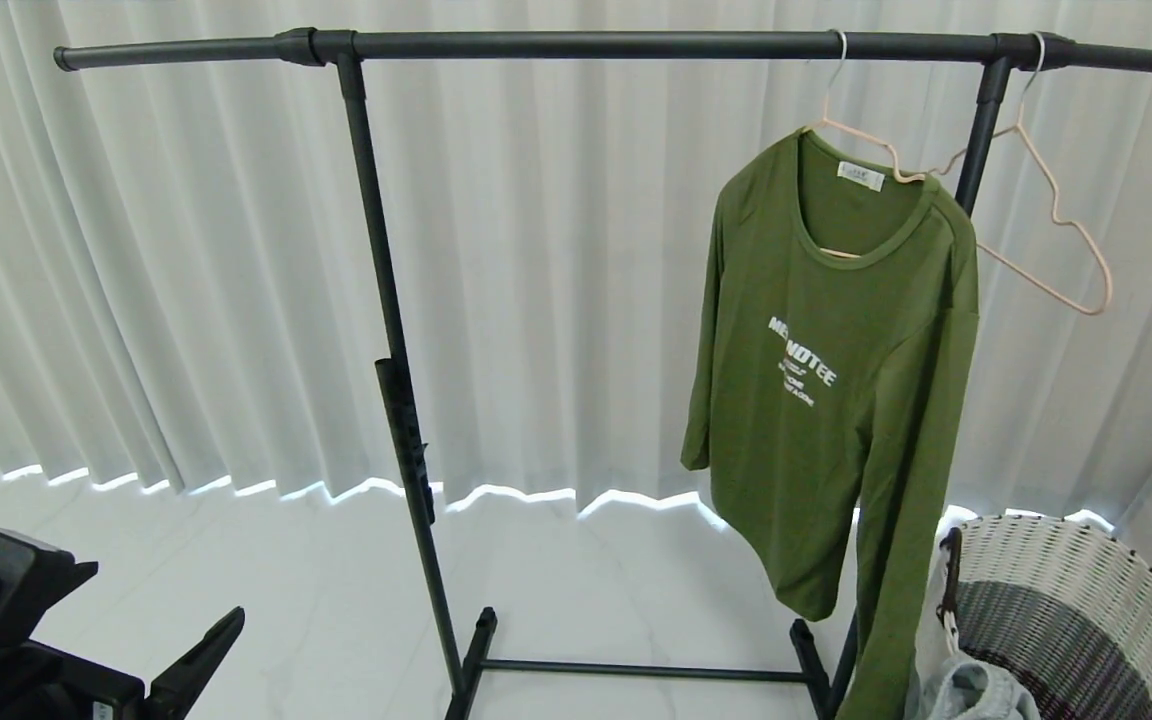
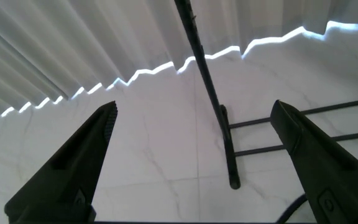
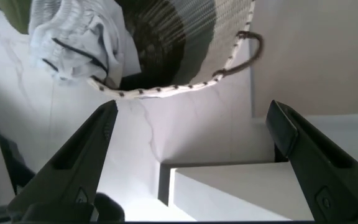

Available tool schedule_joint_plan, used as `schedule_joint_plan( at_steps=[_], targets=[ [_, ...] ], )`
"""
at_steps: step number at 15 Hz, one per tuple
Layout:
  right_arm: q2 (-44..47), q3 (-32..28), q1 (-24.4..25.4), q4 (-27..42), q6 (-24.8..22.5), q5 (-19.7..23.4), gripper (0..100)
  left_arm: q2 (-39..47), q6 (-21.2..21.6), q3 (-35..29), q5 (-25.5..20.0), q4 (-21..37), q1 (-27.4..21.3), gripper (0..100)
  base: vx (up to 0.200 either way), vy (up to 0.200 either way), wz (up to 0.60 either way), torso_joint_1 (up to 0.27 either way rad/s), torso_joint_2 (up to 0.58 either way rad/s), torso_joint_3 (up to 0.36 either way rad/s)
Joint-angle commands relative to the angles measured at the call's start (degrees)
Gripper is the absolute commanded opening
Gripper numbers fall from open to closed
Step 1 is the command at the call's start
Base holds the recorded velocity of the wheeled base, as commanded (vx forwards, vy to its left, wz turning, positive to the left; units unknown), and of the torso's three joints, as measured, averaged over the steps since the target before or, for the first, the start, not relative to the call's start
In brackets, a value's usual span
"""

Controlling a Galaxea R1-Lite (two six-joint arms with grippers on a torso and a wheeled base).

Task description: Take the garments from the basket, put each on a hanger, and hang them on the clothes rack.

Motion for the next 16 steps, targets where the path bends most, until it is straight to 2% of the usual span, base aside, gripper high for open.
schedule_joint_plan(
  at_steps=[1,3,5,8,10,14,16],
  targets=[
    [2.2,4.6,-0.5,-4.2,0.2,0.1,100,0.4,0.0,0.1,0.0,-0.1,-1.4,100,0.200,0.000,0.00,0.002,0.01,0.002],
    [5.3,10.4,-0.6,-13.7,0.0,0.1,100,0.6,0.1,0.2,0.0,-0.1,-2.7,100,0.200,0.000,0.00,0.000,0.00,0.000],
    [8.0,12.7,-0.6,-18.1,0.0,0.5,100,1.3,0.2,0.2,0.0,-0.1,-2.9,100,0.100,0.000,0.00,0.001,0.00,0.004],
    [14.3,13.0,-0.2,-20.2,-0.2,10.5,100,2.0,0.3,0.2,0.0,-0.1,-3.3,100,0.000,0.000,0.00,0.000,0.00,0.000],
    [19.2,14.0,0.1,-21.1,0.1,11.2,100,2.0,0.3,0.7,0.0,-0.1,-4.0,100,0.000,0.000,0.00,0.000,0.00,0.000],
    [31.3,15.5,-0.1,-33.3,0.4,11.1,100,1.9,0.3,2.0,0.1,-0.1,-6.4,100,0.000,0.000,0.00,0.000,0.00,0.000],
    [33.8,15.5,-0.1,-34.2,0.4,11.2,100,2.6,0.3,2.1,0.1,-0.1,-7.2,100,0.000,0.000,0.00,0.000,0.00,0.000]
  ],
)
